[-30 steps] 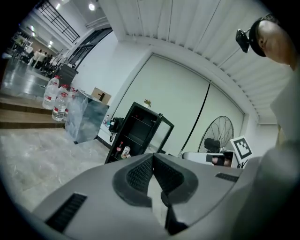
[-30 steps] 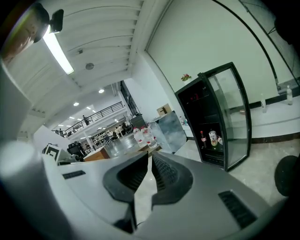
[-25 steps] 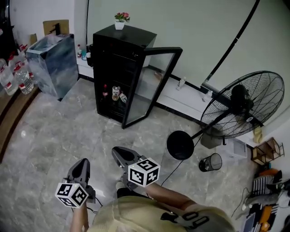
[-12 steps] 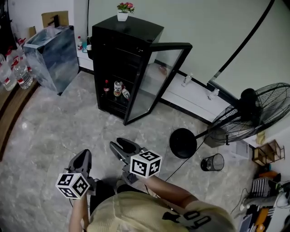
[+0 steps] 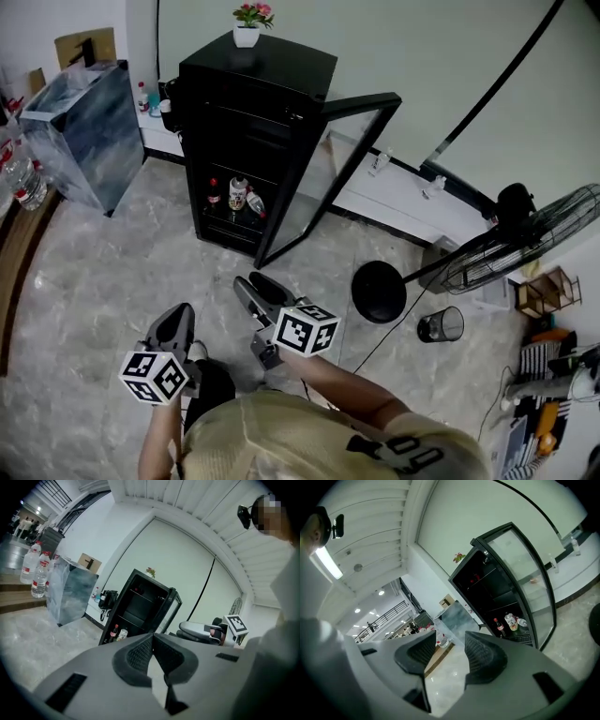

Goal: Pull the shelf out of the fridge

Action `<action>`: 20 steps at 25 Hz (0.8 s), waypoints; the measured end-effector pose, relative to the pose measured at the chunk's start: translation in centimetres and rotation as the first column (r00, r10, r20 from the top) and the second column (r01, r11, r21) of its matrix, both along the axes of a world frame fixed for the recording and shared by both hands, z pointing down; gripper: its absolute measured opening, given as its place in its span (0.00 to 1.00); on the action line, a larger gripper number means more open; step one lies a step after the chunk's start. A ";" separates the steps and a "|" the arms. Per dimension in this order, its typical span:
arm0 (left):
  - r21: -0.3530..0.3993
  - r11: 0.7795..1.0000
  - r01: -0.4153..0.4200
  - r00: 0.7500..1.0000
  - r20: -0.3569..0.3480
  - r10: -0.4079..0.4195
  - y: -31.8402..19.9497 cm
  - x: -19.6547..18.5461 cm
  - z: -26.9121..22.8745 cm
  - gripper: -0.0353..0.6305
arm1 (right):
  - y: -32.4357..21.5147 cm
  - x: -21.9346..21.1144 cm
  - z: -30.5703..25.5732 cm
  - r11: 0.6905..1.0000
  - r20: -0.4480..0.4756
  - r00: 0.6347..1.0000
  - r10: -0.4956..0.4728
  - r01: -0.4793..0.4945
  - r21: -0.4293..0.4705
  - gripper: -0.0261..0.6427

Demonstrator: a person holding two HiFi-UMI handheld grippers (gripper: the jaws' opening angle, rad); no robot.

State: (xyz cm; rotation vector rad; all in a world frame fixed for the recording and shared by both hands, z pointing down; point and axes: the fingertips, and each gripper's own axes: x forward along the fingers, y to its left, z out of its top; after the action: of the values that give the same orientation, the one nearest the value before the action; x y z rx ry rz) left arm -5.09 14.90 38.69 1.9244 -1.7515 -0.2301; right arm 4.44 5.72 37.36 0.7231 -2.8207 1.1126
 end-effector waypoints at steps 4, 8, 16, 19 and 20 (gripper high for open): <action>0.020 0.999 -0.037 0.999 0.025 0.037 -3.5 -5.6 -0.5 0.06 | -2.8 -4.4 0.0 0.997 0.019 0.997 0.072 -0.072 -0.006 0.31; 0.019 0.996 -0.083 0.996 0.029 0.082 -6.5 -9.6 -0.1 0.06 | -6.2 -7.2 1.1 0.983 0.040 0.983 0.177 -0.175 -0.050 0.31; -0.026 0.987 -0.159 0.987 0.004 0.159 -12.0 -14.9 2.9 0.06 | -11.9 -10.5 5.5 0.920 0.023 0.938 0.345 -0.333 -0.208 0.31; -0.039 0.982 -0.184 0.983 -0.010 0.183 -14.7 -14.1 4.4 0.06 | -14.7 -10.6 7.4 0.906 0.009 0.934 0.358 -0.345 -0.248 0.31; -0.043 0.981 -0.188 0.982 -0.012 0.188 -15.9 -14.1 4.9 0.06 | -16.0 -10.6 8.2 0.900 0.002 0.929 0.370 -0.357 -0.251 0.31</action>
State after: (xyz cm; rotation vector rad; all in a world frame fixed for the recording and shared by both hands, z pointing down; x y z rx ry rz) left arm -19.15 -1.04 43.57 2.0378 -1.5440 -0.1299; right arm -6.12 -10.32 45.58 1.2462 -2.5755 1.5173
